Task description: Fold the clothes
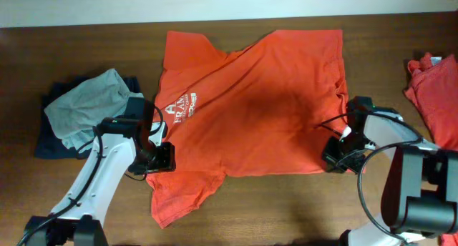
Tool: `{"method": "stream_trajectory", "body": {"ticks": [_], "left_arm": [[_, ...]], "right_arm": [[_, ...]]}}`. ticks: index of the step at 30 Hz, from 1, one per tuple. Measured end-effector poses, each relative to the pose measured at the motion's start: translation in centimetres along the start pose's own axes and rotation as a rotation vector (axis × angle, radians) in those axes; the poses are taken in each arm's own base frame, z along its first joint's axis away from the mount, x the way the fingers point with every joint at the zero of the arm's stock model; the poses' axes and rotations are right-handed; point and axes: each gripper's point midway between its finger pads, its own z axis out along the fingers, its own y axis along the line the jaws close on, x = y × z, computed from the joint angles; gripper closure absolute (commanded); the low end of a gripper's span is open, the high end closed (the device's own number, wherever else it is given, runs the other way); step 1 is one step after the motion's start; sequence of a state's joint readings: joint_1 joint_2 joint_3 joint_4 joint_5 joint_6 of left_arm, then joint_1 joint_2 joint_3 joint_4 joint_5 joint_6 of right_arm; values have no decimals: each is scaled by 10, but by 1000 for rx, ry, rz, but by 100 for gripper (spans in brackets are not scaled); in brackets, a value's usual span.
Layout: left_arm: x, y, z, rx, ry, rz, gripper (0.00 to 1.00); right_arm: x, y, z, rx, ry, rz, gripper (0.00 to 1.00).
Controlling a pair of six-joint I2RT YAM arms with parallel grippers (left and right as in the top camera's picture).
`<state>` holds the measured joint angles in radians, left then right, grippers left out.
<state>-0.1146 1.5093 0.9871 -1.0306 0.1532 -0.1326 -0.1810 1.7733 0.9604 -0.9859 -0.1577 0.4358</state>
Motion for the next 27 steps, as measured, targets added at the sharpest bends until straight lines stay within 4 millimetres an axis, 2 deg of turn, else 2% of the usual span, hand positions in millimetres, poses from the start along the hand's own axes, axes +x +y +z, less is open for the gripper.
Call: {"method": "stream_trajectory", "body": {"ticks": [4, 8, 12, 16, 17, 20, 22, 23, 27], "left_arm": [[0, 2, 0, -9, -2, 0, 41], [-3, 2, 0, -10, -14, 2, 42], [-4, 2, 0, -13, -15, 2, 41], [-4, 2, 0, -13, -15, 2, 41], [-4, 2, 0, -13, -15, 2, 41], [-4, 2, 0, -12, -19, 2, 41], [-4, 2, 0, -13, -16, 2, 45], [-2, 2, 0, -14, -8, 1, 47], [4, 9, 0, -50, 11, -34, 48]], "right_arm": [[9, -30, -7, 96, 21, 97, 96], [17, -51, -18, 183, 12, 173, 96], [16, -61, -24, 235, -27, 216, 96], [24, -70, -24, 276, -7, 231, 96], [24, -71, -21, 280, -11, 234, 92], [22, -72, -14, 276, -30, 243, 57], [18, -71, -13, 270, -47, 244, 38], [15, -70, -13, 265, -56, 243, 32], [12, -68, -18, 251, -80, 222, 26]]}}
